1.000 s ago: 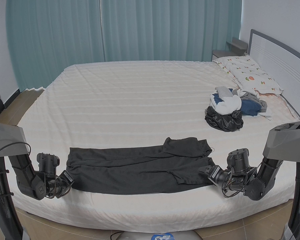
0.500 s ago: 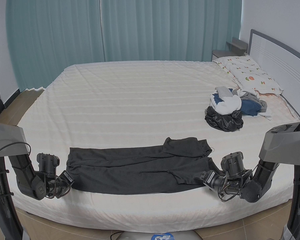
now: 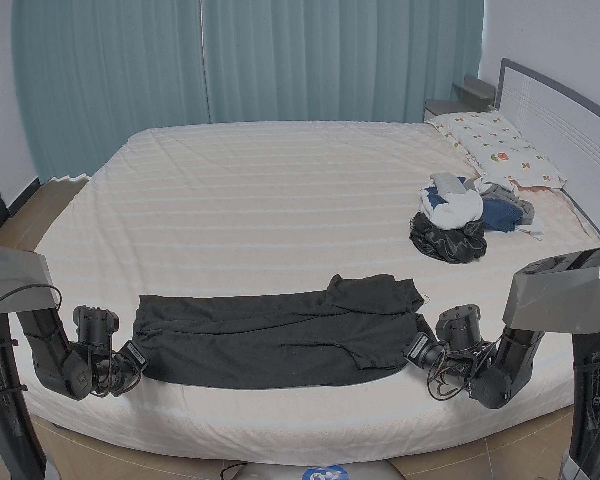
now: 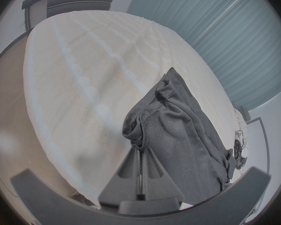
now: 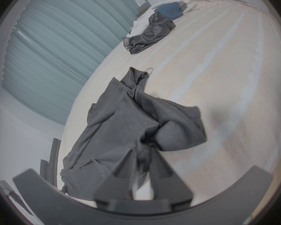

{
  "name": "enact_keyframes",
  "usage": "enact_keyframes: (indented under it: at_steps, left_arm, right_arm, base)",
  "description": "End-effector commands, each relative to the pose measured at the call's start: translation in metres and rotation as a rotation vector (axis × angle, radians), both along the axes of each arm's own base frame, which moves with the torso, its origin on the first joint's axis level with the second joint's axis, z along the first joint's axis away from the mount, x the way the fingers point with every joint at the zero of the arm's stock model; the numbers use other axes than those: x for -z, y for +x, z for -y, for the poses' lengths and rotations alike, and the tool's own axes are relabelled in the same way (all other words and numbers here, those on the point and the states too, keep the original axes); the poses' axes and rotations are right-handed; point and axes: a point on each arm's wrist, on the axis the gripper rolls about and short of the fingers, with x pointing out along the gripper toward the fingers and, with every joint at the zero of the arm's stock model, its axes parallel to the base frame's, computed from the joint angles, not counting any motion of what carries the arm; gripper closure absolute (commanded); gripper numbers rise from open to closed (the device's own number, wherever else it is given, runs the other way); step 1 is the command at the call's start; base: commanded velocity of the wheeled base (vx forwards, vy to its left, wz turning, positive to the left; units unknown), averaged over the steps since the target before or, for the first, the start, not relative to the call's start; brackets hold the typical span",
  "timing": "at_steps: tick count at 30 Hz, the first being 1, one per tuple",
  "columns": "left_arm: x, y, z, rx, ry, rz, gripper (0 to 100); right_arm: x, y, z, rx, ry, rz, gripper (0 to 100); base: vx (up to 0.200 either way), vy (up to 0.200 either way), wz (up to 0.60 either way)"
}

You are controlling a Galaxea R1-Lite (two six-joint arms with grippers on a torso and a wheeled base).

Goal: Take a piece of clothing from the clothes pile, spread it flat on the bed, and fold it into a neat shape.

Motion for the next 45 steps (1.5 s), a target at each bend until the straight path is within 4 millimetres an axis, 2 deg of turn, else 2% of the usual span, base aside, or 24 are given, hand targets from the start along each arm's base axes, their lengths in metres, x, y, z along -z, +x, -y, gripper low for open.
enact_keyframes:
  at_steps: [1, 9, 19, 27, 42, 45]
  left_arm:
    - [-0.003, -0.001, 0.000, 0.000, 0.003, 0.008, 100]
    - [-0.017, -0.006, -0.004, 0.008, 0.026, 0.040, 100]
    - [-0.021, -0.016, -0.013, 0.041, 0.101, 0.013, 100]
    - [-0.026, -0.023, -0.016, 0.074, 0.130, -0.058, 100]
    - [-0.025, -0.027, -0.031, 0.086, 0.196, -0.086, 100]
    - [-0.023, -0.027, -0.030, 0.090, 0.195, -0.094, 100]
  right_arm:
    - [0.003, -0.005, -0.001, -0.010, -0.029, -0.012, 100]
    - [-0.016, -0.019, -0.002, -0.053, -0.053, 0.014, 100]
    - [-0.032, -0.029, 0.000, -0.078, -0.085, -0.018, 100]
    - [-0.028, -0.036, -0.001, -0.112, -0.113, -0.058, 100]
    - [-0.029, -0.051, -0.006, -0.176, -0.161, -0.112, 100]
    - [-0.026, -0.049, -0.004, -0.169, -0.164, -0.119, 100]
  base:
    - [0.000, 0.000, 0.00]
    - [0.000, 0.000, 0.00]
    - [0.000, 0.000, 0.00]
    - [0.000, 0.000, 0.00]
    - [0.000, 0.000, 0.00]
    - [0.000, 0.000, 0.00]
